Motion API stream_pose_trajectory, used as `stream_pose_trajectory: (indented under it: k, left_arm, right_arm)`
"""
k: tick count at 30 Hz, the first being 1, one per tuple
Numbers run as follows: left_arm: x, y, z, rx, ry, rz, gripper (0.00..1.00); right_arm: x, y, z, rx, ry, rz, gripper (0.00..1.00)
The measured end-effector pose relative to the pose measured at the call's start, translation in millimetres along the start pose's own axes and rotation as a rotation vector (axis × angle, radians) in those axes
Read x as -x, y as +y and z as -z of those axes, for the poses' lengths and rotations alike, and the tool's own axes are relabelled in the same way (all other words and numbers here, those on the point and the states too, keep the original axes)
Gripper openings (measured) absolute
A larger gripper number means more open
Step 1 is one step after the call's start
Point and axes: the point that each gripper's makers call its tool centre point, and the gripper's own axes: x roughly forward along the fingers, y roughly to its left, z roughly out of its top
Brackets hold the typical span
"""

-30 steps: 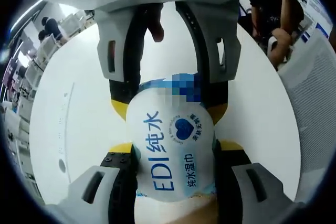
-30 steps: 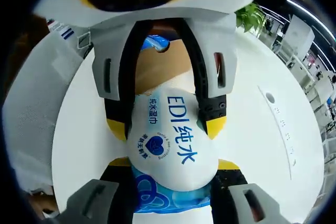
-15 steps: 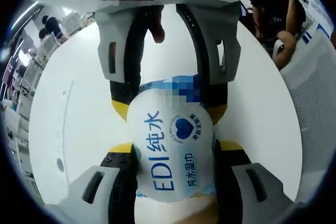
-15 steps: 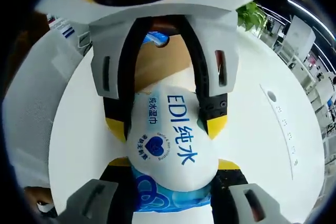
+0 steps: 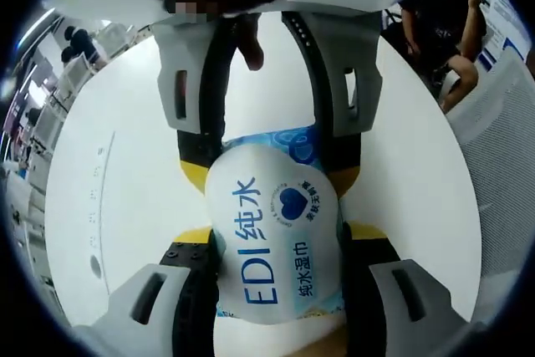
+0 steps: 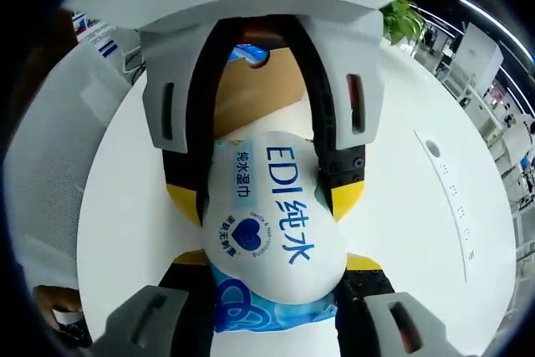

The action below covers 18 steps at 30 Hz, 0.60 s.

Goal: Operate the shoe box by opening the lid, removing the specified soft item, and placing it in the target area until the item is outside and the box remains undamaged.

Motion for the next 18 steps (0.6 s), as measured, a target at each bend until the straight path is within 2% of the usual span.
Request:
stream_pose_trajectory:
  k: [18]
  left_arm:
    - [4.6, -2.3, 0.6, -0.049, -0.001, -0.007, 0.58]
  right_arm:
    - [5.8, 3.6, 0.9, 0.000, 0.021, 0.019, 0.54]
